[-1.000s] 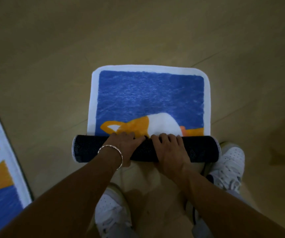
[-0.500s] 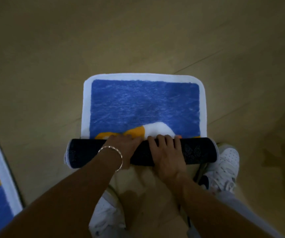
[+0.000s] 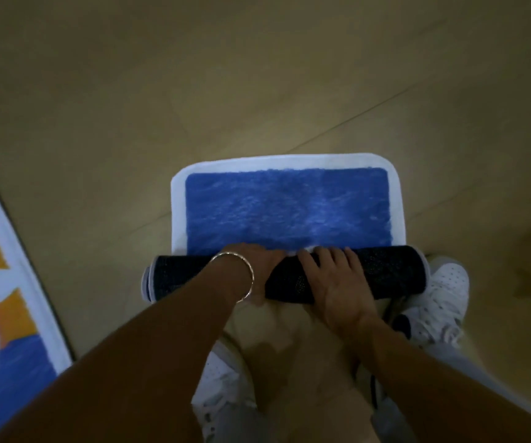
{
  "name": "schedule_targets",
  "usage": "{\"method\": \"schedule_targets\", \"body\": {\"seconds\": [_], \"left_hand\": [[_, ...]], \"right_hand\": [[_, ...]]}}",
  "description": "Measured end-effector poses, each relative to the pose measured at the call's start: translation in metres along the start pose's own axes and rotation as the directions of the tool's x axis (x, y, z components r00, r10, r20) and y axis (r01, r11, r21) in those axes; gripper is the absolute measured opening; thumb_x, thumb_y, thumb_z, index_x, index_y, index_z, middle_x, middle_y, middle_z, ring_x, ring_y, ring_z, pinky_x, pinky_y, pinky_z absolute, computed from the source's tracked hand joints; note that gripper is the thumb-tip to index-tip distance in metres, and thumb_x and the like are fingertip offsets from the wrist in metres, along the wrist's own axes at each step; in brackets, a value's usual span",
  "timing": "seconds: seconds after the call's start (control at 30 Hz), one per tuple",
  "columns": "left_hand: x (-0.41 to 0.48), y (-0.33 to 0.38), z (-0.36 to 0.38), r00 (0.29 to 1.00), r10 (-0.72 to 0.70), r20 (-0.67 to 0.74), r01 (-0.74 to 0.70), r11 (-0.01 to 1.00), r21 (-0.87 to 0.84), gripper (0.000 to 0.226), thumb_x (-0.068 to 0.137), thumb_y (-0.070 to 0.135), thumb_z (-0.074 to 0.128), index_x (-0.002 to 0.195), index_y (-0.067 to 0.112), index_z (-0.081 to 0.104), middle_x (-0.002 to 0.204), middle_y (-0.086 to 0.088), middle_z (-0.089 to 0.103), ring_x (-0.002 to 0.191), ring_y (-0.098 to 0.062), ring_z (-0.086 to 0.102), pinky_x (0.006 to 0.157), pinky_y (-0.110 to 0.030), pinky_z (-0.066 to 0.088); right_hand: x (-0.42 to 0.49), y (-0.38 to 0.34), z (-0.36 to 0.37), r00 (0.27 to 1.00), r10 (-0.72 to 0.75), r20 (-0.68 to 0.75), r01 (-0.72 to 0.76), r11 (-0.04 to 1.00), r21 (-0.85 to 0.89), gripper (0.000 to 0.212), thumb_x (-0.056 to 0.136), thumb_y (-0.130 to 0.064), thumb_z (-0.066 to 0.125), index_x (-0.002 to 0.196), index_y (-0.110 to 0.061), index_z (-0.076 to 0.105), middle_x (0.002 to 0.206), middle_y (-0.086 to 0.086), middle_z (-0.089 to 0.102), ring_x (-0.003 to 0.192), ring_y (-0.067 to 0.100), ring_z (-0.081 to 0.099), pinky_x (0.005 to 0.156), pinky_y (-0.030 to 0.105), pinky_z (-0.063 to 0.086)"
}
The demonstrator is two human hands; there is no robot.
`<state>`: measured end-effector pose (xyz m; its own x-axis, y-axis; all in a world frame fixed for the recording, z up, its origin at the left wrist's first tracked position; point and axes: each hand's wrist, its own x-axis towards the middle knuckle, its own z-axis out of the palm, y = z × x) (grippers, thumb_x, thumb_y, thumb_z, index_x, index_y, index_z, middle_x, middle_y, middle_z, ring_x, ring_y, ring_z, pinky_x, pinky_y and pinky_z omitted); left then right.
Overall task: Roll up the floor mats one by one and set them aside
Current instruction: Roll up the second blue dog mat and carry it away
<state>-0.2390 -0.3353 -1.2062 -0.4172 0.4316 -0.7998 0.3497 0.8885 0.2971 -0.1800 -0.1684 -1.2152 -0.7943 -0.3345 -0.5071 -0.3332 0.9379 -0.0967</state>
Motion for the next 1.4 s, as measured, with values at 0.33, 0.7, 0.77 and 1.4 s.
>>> {"method": "schedule_targets", "body": {"seconds": [0.33,0.7,0.77,1.4], "left_hand": [[-0.005,-0.004,0.018,0.956,-0.07,-0.286,0.119,0.981,0.156,0.08,0.08,0.041,0.062,0.146,0.029,0.017,0.129,-0.008,0.047,0.112,-0.031,0.051,0.09,-0.041,0.04],[-0.009,-0.006,0.024,0.903,-0.033,-0.428,0.168,0.945,0.281,0.109,0.062,0.034,0.079,0.146,0.024,0.011,0.116,-0.013,0.053,0.099,-0.034,0.055,0.082,-0.053,0.046],[0.001,-0.008,0.009,0.954,-0.087,-0.286,0.143,0.973,0.179,0.09,0.076,0.036,0.068,0.146,0.029,0.012,0.128,-0.009,0.046,0.113,-0.032,0.049,0.091,-0.048,0.042],[0.01,-0.01,-0.021,0.999,0.03,0.028,-0.03,1.0,0.004,0.095,0.067,0.042,0.077,0.144,0.034,0.023,0.137,0.002,0.047,0.124,-0.02,0.048,0.098,-0.031,0.041]], "right_hand": [[0.023,0.008,-0.018,1.0,0.022,0.009,-0.022,0.999,-0.027,0.086,0.057,-0.031,0.084,0.134,-0.017,0.048,0.121,0.017,0.054,0.108,0.037,0.055,0.097,0.055,0.043],[0.059,0.03,-0.044,0.961,-0.095,0.259,0.068,0.991,0.111,0.077,0.076,-0.044,0.07,0.141,-0.026,0.031,0.133,0.007,0.045,0.119,0.031,0.047,0.105,0.045,0.036],[0.039,0.024,-0.029,0.998,-0.018,0.063,0.022,0.998,-0.053,0.09,0.067,-0.041,0.077,0.142,-0.022,0.033,0.129,0.013,0.047,0.116,0.035,0.049,0.105,0.05,0.034],[0.011,0.031,-0.013,0.998,-0.039,-0.048,0.036,0.997,-0.07,0.086,0.055,-0.044,0.084,0.129,-0.017,0.05,0.111,0.014,0.058,0.102,0.037,0.057,0.096,0.055,0.041]]}}
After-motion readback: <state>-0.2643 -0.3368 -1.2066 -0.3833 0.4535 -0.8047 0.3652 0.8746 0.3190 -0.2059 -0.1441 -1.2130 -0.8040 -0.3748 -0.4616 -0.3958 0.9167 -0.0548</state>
